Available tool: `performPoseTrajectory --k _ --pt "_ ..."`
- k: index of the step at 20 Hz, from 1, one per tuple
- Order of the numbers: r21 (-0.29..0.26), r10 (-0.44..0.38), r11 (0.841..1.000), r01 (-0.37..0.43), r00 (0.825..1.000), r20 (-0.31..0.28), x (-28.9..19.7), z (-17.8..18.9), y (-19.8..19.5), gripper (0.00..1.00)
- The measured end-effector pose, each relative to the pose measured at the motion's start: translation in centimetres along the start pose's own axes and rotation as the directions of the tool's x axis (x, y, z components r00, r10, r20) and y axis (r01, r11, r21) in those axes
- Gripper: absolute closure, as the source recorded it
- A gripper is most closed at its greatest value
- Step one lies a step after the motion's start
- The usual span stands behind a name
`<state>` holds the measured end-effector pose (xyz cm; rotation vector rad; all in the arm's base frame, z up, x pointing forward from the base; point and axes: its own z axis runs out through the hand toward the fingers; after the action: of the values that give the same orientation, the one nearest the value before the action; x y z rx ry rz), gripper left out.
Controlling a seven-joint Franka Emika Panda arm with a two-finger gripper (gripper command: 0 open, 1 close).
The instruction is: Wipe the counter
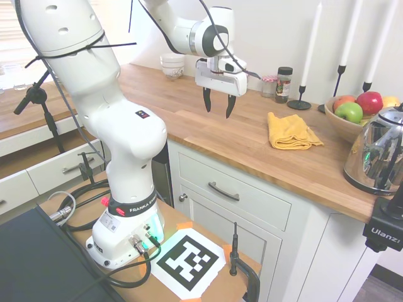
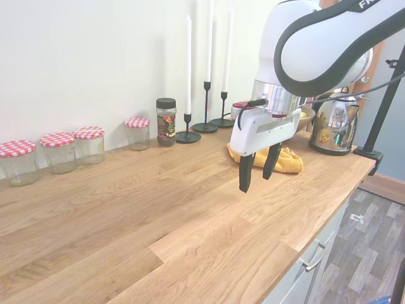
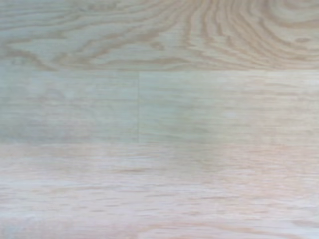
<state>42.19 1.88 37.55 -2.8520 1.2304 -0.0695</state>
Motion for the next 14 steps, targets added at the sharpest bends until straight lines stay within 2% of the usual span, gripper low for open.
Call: performPoseTrajectory --k 4,8,14 --pt "-0.005 0.001 1.0 -0.002 1.0 -0.009 0.1 0.0 0.0 0.0" --pt "0.013 0.014 1.0 -0.014 0.999 -0.034 1.0 -0.4 0.3 0.0" --pt "0.045 0.075 0.996 -0.072 0.994 -0.074 6.0 -1.9 2.2 0.0"
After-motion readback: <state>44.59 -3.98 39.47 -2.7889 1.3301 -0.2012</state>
